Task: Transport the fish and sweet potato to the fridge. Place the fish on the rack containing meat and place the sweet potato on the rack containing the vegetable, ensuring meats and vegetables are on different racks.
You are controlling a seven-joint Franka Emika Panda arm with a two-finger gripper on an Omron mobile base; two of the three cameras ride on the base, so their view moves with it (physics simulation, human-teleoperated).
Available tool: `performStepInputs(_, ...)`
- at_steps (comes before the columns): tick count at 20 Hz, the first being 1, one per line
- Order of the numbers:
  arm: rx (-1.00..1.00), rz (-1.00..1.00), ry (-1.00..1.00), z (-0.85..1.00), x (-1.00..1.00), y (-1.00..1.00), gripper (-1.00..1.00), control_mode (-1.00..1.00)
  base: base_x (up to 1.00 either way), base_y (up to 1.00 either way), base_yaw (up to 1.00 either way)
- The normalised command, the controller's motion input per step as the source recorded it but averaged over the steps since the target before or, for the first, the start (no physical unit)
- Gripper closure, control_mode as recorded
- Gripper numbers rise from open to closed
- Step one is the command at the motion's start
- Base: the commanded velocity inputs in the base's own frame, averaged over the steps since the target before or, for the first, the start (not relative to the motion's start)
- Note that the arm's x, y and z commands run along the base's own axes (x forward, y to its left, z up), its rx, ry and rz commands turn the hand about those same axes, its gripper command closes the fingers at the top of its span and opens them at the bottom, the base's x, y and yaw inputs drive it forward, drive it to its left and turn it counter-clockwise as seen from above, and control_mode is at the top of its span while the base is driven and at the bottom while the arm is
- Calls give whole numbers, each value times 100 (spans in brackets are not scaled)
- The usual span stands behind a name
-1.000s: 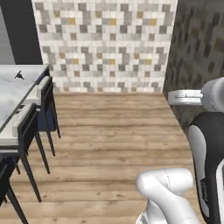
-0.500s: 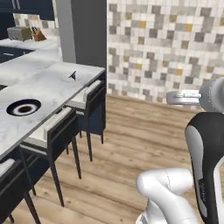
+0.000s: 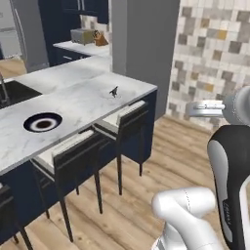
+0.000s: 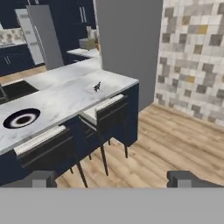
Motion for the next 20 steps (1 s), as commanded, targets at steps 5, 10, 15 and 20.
performStepInputs(5,0,0,0,0,0,0,-100,100,92,-98,45)
performStepInputs(10,0,0,0,0,0,0,-100,100,100,-95,40)
performStepInputs(15,0,0,0,0,0,0,-100,100,100,-59,39)
performStepInputs(20,0,0,0,0,0,0,-100,100,100,-42,20)
